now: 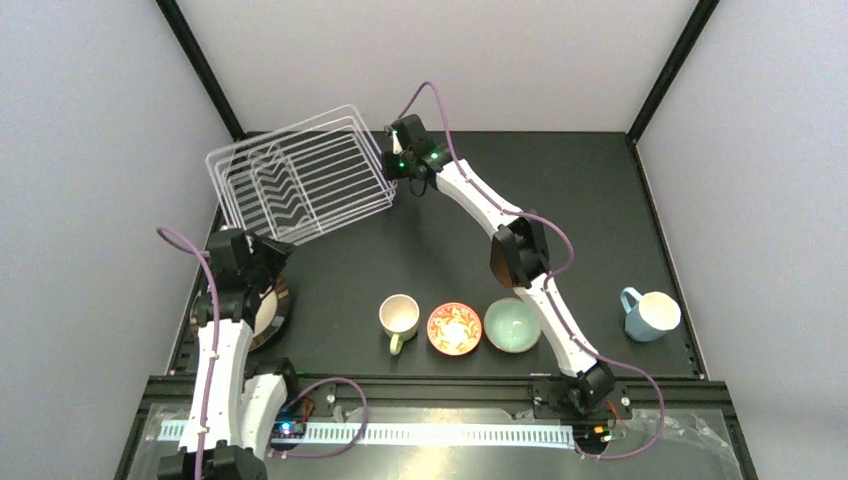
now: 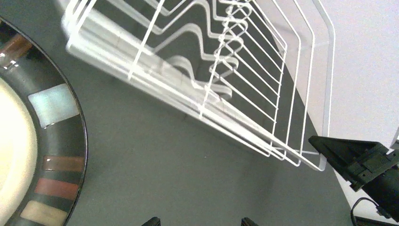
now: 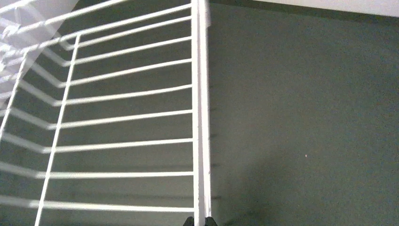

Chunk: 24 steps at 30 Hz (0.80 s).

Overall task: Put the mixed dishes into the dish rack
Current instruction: Move the dish rack to the center of the board.

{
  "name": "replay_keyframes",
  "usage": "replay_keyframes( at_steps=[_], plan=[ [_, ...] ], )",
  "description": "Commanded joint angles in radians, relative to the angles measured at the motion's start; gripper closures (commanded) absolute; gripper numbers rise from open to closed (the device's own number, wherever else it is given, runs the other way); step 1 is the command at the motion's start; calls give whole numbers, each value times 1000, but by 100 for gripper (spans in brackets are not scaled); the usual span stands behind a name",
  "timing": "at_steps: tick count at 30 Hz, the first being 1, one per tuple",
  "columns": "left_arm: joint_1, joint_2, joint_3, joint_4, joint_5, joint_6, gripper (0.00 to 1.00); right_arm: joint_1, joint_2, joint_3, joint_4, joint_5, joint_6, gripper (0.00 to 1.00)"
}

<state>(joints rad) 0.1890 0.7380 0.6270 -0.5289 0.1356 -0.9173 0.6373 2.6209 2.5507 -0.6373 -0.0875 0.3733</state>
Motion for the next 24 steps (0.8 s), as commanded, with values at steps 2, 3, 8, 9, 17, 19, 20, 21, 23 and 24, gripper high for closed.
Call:
replay_keyframes(
  at_steps=[2, 3, 8, 9, 17, 19, 20, 21, 23, 24],
  plan=[
    [-3, -8, -13, 27, 16, -13, 1, -25, -8, -49, -74, 61, -69, 100],
    [-4, -7, -14, 32, 17, -15, 1, -31, -23, -66, -73, 73, -63, 100],
    [-4, 14, -15, 49, 18, -12, 1, -77, -69, -104, -75, 72, 1, 100],
    [-4, 20, -15, 51, 17, -9, 1, -83, -74, -104, -76, 73, 16, 100],
    [-4, 63, 26, 40, -8, 39, 1, -113, -117, -130, -79, 153, 94, 100],
    [-4, 69, 27, 41, -11, 43, 1, -123, -134, -151, -78, 164, 99, 100],
    [-4, 71, 27, 41, -13, 42, 1, -129, -143, -165, -78, 169, 100, 100],
    [-3, 74, 27, 43, -14, 43, 1, -136, -155, -180, -77, 173, 100, 100],
    [-4, 87, 28, 48, -20, 45, 1, -153, -179, -216, -75, 180, 98, 100],
    [-5, 95, 30, 51, -24, 47, 1, -162, -194, -233, -75, 186, 94, 100]
  ],
)
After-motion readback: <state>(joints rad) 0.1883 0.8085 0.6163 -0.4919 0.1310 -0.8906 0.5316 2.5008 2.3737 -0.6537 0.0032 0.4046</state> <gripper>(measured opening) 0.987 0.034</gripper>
